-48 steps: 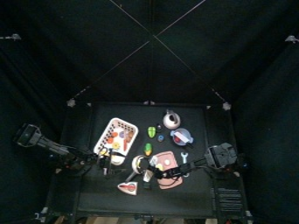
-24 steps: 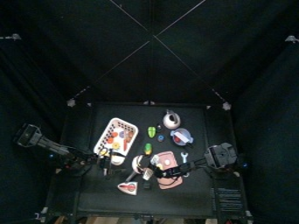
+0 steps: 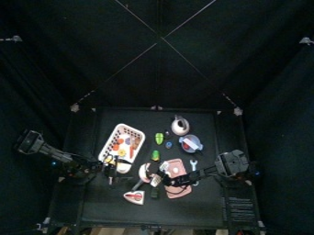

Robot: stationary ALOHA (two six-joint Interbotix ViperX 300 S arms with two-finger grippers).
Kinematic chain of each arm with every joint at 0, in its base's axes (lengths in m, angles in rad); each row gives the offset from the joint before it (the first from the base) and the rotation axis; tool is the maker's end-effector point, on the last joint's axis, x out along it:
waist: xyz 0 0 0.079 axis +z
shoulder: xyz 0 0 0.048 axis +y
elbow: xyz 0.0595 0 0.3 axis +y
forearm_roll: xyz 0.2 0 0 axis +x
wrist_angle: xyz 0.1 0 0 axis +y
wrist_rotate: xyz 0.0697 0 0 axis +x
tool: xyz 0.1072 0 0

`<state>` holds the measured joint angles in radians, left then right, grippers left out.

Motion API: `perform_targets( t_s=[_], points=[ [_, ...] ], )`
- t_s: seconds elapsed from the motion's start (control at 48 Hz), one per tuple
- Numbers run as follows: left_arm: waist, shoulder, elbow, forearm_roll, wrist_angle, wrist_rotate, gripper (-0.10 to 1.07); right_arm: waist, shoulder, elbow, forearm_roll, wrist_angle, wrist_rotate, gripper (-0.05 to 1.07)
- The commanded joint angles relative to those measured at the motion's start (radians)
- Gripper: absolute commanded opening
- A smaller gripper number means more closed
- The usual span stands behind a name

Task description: Put apple half in pan

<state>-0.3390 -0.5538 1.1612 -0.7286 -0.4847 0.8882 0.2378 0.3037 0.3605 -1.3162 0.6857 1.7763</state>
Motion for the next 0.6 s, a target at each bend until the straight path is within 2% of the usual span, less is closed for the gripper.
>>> perform_targets(
  t_s=[0.0, 0.438, 0.583],
  points=[
    [0.000, 0.000, -0.021, 0.005, -0.011, 0.000, 1.00, -0.002, -0.020, -0.009, 0.003, 0.005, -0.002, 1.04],
    [0.005, 0.000, -0.023, 0.003, -0.029, -0.003, 1.00, -0.003, -0.026, -0.023, 0.034, 0.005, 0.000, 1.04],
    [0.000, -0.006, -0.040, -0.021, -0.025, -0.006, 1.00, -0.006, -0.063, -0.026, 0.034, 0.008, -0.002, 1.04]
  ],
)
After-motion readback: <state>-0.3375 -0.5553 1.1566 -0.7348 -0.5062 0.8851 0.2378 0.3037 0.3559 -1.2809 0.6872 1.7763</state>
